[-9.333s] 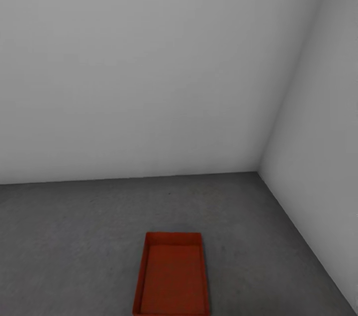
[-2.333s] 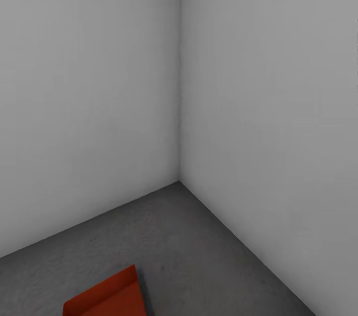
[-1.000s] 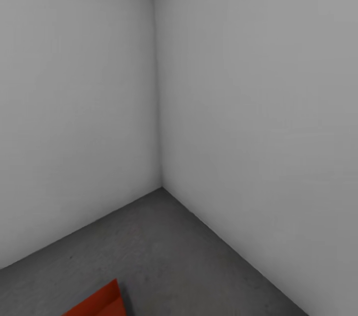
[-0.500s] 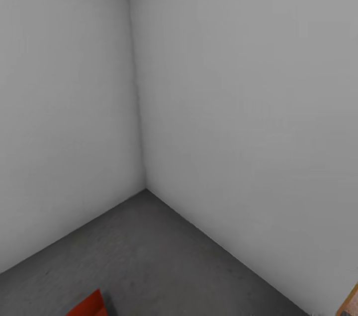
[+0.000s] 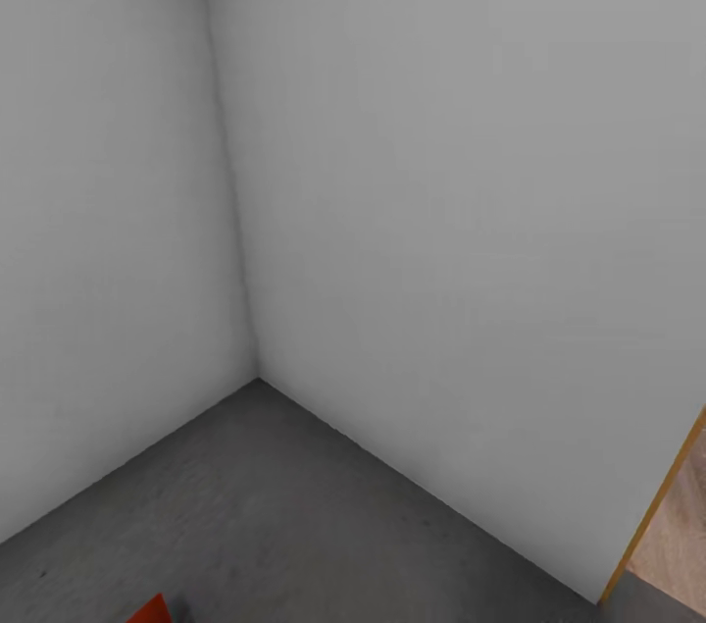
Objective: Move the two storage containers from the living room to the garage. In the garage, place one container on the floor and stack the other container on top of it (either order is fine).
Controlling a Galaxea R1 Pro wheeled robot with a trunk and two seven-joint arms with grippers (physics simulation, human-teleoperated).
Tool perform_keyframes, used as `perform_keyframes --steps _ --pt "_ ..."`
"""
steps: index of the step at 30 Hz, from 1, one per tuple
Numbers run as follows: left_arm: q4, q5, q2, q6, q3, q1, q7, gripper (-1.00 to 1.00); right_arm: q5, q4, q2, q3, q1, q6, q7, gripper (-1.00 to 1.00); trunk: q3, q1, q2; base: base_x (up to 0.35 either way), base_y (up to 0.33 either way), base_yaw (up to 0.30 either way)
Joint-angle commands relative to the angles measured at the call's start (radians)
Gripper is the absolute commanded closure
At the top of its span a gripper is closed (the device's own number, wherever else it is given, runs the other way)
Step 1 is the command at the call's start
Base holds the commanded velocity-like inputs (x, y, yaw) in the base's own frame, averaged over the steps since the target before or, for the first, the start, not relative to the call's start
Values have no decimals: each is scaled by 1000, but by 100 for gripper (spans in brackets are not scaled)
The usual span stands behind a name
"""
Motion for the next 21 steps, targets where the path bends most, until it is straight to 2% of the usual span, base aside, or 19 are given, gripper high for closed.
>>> perform_keyframes --steps 1,8,21 --pt "-1 6 0 2 5 -1 1 -100 -9 3 1 8 -1 -5 -1 -100 -1 0 -1 0 0 -31" --pt "-1 6 0 2 5 -1 1 -100 -9 3 -1 8 -1 -5 -1 -100 -1 0 -1 0 0 -60" --pt "-1 6 0 2 5 -1 1 -100 -6 3 -1 8 -1 -5 -1 -100 -1 0 -1 0 0 -232"
